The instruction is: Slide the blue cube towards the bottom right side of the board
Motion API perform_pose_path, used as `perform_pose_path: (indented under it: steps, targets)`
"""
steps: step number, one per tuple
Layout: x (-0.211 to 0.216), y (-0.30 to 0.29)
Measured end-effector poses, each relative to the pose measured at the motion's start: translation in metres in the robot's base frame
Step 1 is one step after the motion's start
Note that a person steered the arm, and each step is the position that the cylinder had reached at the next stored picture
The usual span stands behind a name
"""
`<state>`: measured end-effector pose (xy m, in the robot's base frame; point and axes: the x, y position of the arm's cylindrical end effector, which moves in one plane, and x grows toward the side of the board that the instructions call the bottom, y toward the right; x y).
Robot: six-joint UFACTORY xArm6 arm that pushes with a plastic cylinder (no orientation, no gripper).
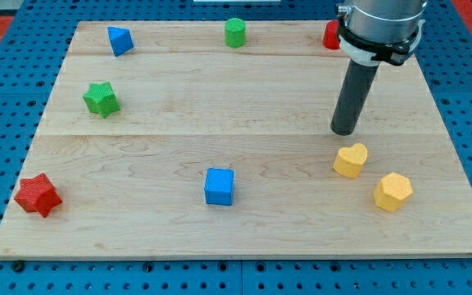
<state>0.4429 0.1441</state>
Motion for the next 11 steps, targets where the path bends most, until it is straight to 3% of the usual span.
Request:
perform_pose_path:
  steps: [1,3,4,5,6,7,9,10,11]
  targets:
    - [0.030,0.000]
    - [0.049,0.002]
    - [0.032,-0.067]
    - [0.027,-0.185]
    - [0.025,-0.227]
    - [0.076,-0.233]
    - [0.060,-0.152]
    - [0.084,-0.210]
    - [0.102,-0.206]
